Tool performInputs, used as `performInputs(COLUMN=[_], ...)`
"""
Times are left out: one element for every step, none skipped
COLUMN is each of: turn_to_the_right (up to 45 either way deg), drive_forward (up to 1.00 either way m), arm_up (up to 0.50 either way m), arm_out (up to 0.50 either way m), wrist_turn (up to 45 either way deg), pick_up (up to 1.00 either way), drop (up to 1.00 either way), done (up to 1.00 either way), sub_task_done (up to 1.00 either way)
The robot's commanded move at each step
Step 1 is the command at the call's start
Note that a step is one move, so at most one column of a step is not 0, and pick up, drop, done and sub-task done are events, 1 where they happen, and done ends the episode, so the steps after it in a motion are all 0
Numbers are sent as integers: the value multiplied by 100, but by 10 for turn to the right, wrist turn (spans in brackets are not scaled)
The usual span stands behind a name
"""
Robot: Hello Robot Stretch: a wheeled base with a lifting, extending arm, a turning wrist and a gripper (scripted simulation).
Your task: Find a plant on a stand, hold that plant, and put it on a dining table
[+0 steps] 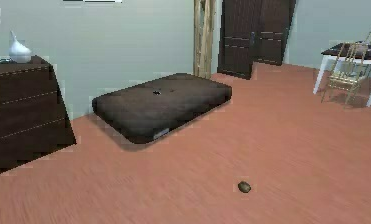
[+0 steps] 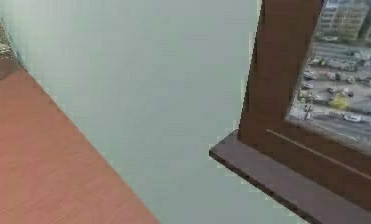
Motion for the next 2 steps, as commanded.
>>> performInputs(turn_to_the_right=[0, 90], drive_forward=[100, 0], arm_up=[0, 0], arm_out=[0, 0], wrist_turn=[0, 0], pick_up=[0, 0], drop=[0, 0], done=[0, 0], sub_task_done=[0, 0])
